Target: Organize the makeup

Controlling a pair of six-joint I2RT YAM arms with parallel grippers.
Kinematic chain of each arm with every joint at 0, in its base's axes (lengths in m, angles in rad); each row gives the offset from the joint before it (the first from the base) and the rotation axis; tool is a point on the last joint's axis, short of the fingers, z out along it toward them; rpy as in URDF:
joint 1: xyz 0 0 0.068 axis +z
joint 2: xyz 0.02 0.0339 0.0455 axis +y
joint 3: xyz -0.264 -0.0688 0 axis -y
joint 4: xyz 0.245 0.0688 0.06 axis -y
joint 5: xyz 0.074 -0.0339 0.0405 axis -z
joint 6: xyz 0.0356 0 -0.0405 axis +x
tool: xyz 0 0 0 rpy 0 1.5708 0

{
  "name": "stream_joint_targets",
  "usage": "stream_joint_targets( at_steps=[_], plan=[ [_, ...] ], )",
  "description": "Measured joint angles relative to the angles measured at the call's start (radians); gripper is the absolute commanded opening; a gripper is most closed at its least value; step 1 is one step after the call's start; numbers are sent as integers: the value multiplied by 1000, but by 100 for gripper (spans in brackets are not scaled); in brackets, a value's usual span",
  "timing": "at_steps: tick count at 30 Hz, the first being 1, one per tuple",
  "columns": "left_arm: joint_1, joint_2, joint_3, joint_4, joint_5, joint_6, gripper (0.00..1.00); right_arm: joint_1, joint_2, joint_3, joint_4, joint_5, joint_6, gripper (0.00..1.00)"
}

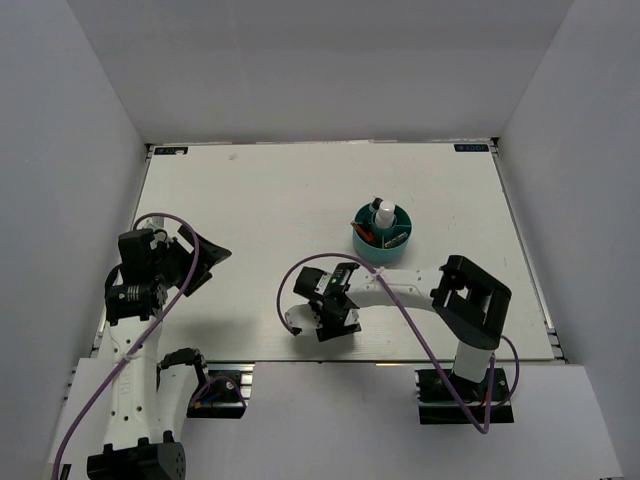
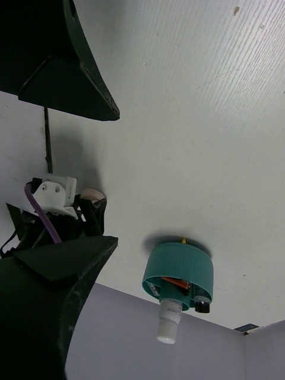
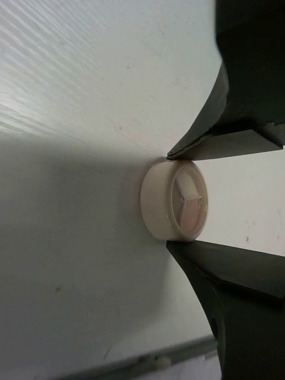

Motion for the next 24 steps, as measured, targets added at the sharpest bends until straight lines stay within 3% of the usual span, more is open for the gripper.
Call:
stream_joint_targets(
  at_steps=[3, 4, 11, 18, 24],
  plan=[
    [0, 0, 0, -2, 0, 1, 88, -27, -7, 30, -3, -101, 24, 2],
    [0, 0, 1, -3, 0, 2, 88, -40, -17, 42, 1, -140, 38, 0],
    [0, -14, 3, -16, 0, 5, 88, -243, -244, 44, 156, -380, 149, 0],
    [0, -41, 3, -25, 0, 8, 88, -483, -661, -296, 497, -515, 312, 0],
    [0, -37, 3, -19, 5, 8, 88, -576, -892, -512, 700, -440, 452, 0]
  ],
)
